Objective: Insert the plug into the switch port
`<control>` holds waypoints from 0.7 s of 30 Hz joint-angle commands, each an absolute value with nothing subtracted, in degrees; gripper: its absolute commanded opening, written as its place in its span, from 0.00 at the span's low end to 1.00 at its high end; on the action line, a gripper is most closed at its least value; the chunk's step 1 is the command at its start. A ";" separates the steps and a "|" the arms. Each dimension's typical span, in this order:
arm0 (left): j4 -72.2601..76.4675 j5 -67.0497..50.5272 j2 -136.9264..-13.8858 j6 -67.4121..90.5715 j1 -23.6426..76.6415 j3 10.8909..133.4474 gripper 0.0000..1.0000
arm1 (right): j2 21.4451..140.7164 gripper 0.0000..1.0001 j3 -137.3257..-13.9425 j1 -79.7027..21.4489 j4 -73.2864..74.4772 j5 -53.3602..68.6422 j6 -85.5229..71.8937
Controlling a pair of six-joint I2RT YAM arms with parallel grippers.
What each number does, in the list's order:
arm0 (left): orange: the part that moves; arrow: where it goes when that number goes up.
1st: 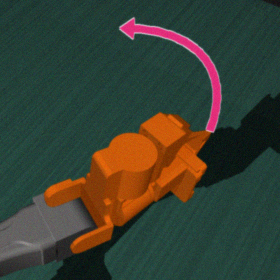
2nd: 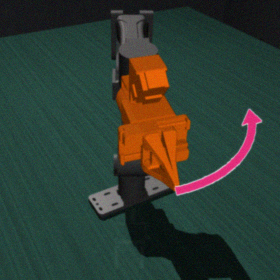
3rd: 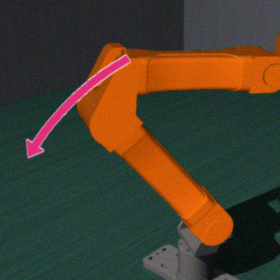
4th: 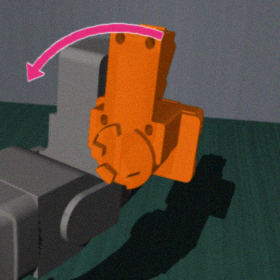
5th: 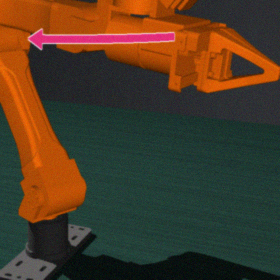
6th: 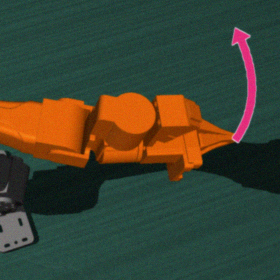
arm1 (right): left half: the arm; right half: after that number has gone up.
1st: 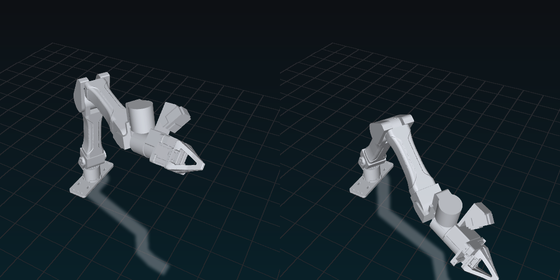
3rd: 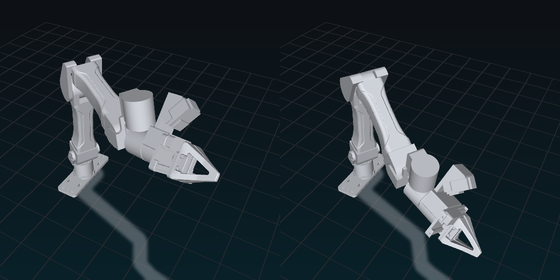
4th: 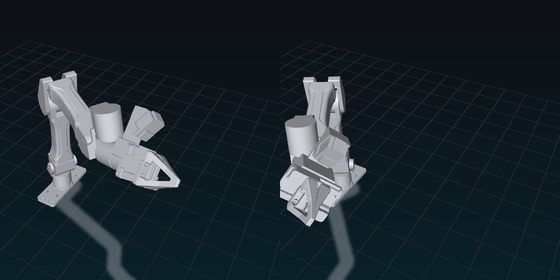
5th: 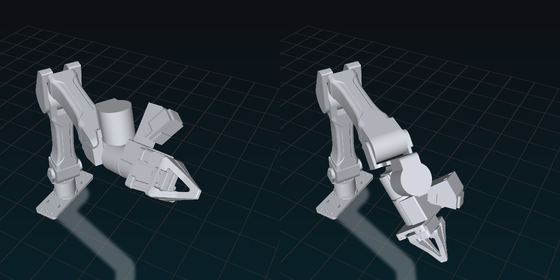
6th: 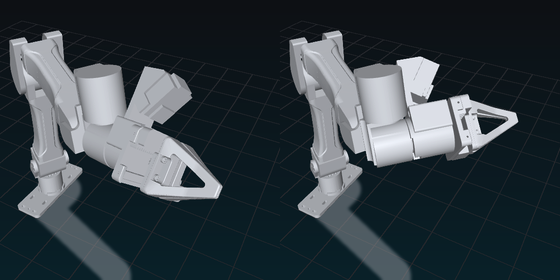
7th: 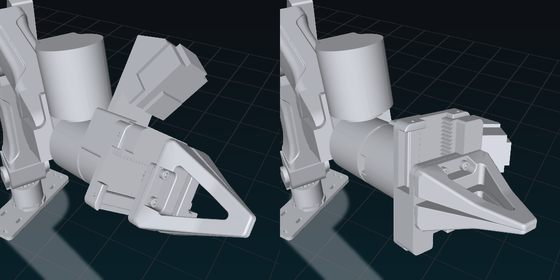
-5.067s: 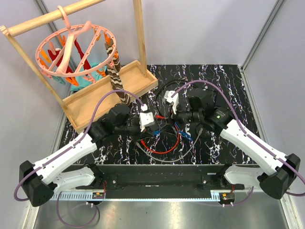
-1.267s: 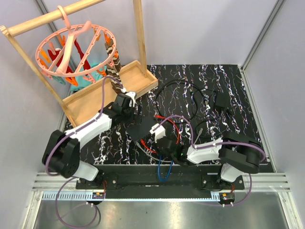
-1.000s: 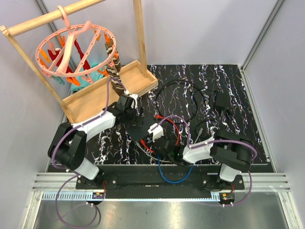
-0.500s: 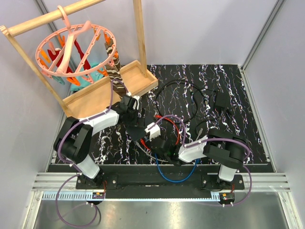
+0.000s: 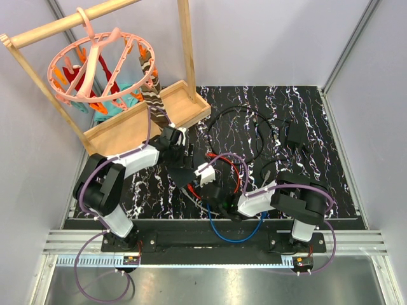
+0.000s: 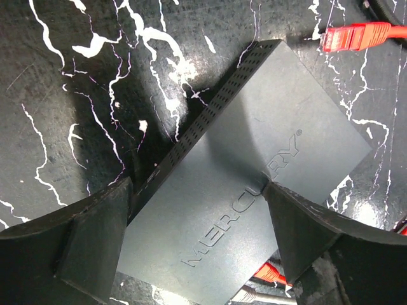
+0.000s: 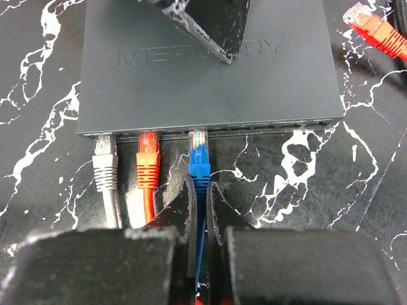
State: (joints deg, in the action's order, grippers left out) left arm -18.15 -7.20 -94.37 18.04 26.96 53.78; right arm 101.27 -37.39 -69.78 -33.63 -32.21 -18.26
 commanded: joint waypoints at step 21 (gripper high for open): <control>-21.70 -14.32 -100.19 17.49 27.68 57.48 0.78 | 105.12 0.00 -42.10 -71.37 -42.62 -38.06 -7.65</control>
State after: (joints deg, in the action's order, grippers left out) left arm -18.59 -9.58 -97.25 17.96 26.33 56.47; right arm 104.51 -40.27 -71.13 -34.11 -35.57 -9.63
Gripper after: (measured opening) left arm 0.793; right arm 0.032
